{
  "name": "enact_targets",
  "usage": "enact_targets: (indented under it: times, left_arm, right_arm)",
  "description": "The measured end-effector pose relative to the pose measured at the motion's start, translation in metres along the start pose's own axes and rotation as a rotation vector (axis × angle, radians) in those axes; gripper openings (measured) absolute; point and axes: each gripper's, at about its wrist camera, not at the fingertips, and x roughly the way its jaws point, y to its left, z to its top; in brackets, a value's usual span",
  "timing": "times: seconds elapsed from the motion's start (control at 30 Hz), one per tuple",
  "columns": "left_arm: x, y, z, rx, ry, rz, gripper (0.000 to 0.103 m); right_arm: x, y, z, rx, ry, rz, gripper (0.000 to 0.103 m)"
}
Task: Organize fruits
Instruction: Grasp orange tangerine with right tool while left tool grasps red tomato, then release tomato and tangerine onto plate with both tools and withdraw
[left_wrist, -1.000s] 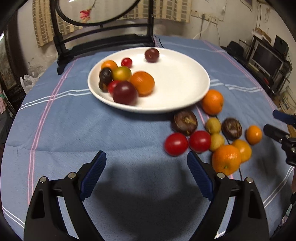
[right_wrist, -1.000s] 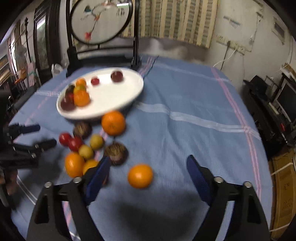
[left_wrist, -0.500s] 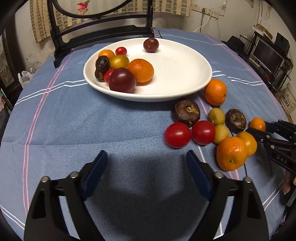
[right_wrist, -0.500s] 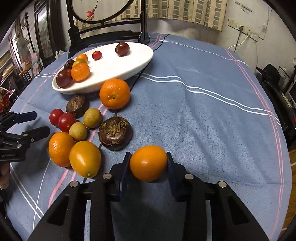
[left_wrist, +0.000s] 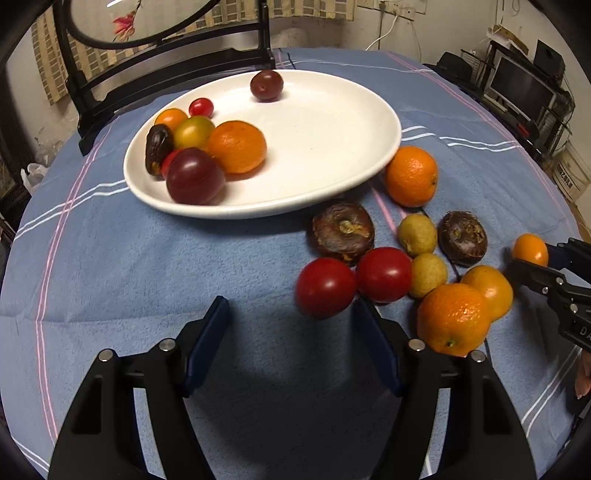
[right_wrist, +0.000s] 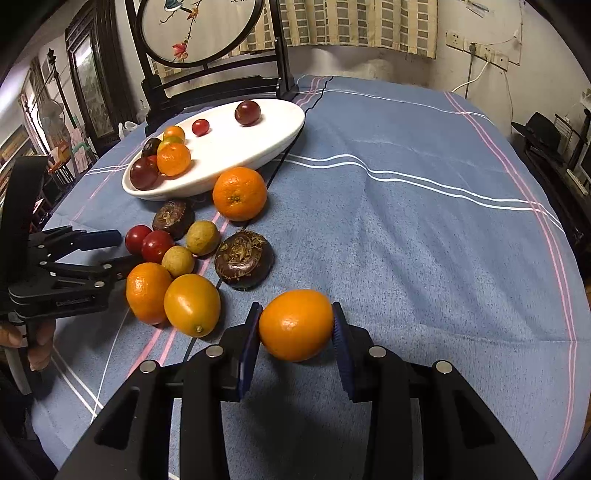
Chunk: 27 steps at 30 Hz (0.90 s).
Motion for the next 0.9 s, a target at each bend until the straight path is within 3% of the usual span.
enact_targets:
  times: [0.07, 0.1, 0.27, 0.47, 0.67, 0.9]
  left_arm:
    - [0.001, -0.002, 0.003, 0.016, -0.015, -0.036, 0.045]
    - [0.001, -0.004, 0.004, 0.025, -0.022, -0.038, 0.029]
    - [-0.007, -0.003, 0.003, 0.011, -0.011, -0.056, 0.028]
    - [-0.042, 0.015, 0.008, -0.028, -0.077, -0.05, 0.028]
    - [-0.055, 0.038, 0.047, -0.084, -0.144, -0.038, 0.028]
    - [-0.029, 0.056, 0.09, -0.17, -0.13, -0.066, 0.028]
  right_arm:
    - [-0.001, 0.001, -0.001, 0.001, -0.001, 0.006, 0.037]
    - [-0.002, 0.002, -0.001, 0.001, -0.002, 0.008, 0.037]
    - [-0.013, 0.007, -0.001, -0.011, -0.019, 0.017, 0.037]
    - [-0.028, 0.02, 0.019, -0.055, -0.077, 0.02, 0.037]
    - [-0.027, 0.048, 0.069, -0.103, -0.162, 0.056, 0.037]
    - [0.017, 0.079, 0.115, -0.152, -0.117, 0.065, 0.037]
